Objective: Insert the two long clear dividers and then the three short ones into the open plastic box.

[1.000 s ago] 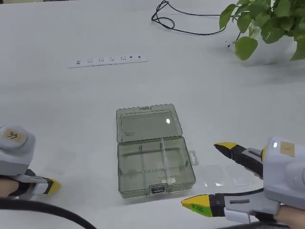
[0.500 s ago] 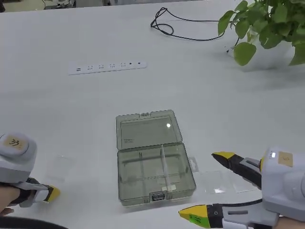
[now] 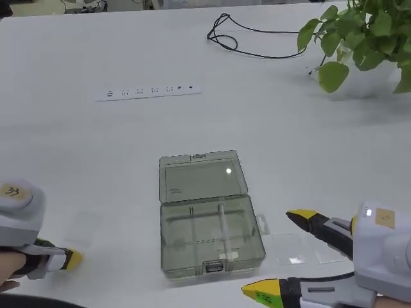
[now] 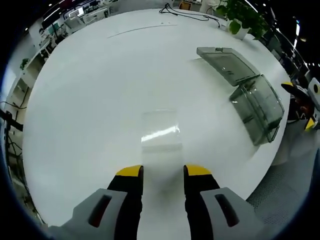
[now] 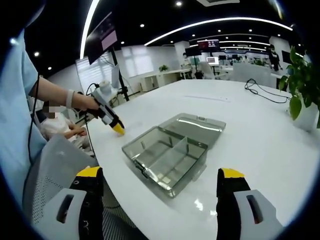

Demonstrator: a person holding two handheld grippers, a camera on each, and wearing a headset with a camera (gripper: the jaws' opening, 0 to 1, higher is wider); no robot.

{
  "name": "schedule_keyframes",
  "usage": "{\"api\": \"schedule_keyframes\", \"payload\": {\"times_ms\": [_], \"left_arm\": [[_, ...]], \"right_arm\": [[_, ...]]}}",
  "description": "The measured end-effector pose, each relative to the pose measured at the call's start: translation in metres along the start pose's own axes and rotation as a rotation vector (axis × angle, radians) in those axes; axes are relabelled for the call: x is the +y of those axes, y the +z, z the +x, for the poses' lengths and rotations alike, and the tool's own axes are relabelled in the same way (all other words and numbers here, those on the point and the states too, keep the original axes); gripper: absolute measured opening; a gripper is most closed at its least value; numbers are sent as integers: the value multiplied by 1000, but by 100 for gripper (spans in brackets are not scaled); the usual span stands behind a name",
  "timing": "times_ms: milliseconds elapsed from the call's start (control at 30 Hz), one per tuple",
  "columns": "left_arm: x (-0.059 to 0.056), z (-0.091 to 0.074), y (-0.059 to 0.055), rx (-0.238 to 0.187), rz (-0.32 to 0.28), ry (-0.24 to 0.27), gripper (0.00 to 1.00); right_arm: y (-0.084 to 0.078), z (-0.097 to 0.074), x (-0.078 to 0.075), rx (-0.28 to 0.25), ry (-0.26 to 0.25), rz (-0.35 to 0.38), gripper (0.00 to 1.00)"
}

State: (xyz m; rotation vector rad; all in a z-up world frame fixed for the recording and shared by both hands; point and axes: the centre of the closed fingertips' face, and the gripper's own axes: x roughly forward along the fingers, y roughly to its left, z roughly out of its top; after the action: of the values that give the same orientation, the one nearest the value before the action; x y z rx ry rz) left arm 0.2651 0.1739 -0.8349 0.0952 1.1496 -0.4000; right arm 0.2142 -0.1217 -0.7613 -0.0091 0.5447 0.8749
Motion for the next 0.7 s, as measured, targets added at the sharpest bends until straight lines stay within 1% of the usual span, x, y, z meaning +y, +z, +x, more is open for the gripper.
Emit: {"api": "schedule_keyframes", "payload": {"times_ms": [33, 133, 167, 200, 300, 367, 400, 433, 467, 500, 567, 667, 700], "left_arm": [[0, 0, 2, -14, -27, -5, 30], [1, -1, 1, -21, -19, -7, 30], [-3, -2, 2, -35, -49, -22, 30], [-4, -2, 3, -44, -59, -29, 30], [-10, -6, 8, -92, -112, -58, 30], [-18, -10, 13, -135, -129, -87, 30], [-22, -12, 15, -149, -134, -100, 30], [-27, -13, 16, -159, -136, -113, 30], [-30, -14, 16, -165, -134, -116, 30], [-36, -16, 19, -178, -129, -128, 30], [-44, -18, 23, -202, -131, -144, 30], [-58, -23, 30, -240, -135, -173, 30], [-62, -24, 32, -246, -133, -182, 30]], "right_arm": [[0, 0, 0, 2, 0, 0, 94], [0, 2, -1, 5, -2, 17, 93], [0, 2, -1, 3, -1, 18, 93], [0, 3, -1, 6, -1, 20, 93], [1, 5, -1, 12, 1, 24, 92], [2, 7, -1, 21, 1, 35, 92], [1, 8, -2, 32, -5, 48, 92], [1, 10, -3, 37, -3, 54, 92], [1, 11, -3, 39, -1, 54, 91], [1, 13, -3, 47, -5, 53, 91], [2, 14, -3, 55, -5, 53, 90], [9, 14, -4, 47, -5, 60, 89], [10, 14, -5, 46, -7, 63, 89]]}}
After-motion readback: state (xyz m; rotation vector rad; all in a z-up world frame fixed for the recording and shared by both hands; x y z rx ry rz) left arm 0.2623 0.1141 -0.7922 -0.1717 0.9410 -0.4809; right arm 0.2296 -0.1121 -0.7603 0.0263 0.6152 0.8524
